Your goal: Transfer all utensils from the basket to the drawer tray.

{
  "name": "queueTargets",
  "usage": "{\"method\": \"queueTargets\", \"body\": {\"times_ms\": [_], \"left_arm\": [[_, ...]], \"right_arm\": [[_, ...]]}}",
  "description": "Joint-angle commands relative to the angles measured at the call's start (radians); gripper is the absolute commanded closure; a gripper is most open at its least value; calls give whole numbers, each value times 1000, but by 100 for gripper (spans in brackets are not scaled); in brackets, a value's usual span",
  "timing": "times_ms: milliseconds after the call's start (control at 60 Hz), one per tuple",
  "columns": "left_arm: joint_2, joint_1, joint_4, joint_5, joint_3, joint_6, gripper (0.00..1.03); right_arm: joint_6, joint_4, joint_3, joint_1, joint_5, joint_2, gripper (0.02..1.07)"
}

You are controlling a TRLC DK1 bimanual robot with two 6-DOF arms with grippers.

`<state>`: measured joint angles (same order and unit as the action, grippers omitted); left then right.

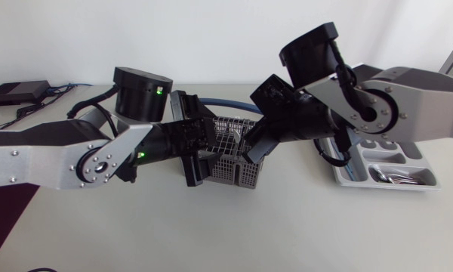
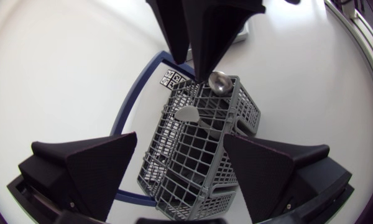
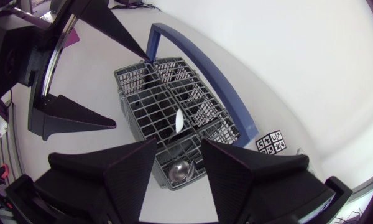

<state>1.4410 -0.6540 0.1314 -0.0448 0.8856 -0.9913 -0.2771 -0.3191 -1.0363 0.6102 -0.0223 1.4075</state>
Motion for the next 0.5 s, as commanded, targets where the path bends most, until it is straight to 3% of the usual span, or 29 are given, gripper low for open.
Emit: {"method": "queueTargets", "body": {"times_ms": [0, 300, 483], "left_arm": [[32, -29, -4, 8, 30, -148, 6], [180, -73, -104, 100, 184, -469, 10], [245, -72, -179, 123, 283, -581, 18]], "right_arm": [[-8, 22, 67, -18, 9, -42, 52], [-74, 57, 176, -86, 74, -101, 52], [-103, 84, 213, -128, 111, -114, 52]]}}
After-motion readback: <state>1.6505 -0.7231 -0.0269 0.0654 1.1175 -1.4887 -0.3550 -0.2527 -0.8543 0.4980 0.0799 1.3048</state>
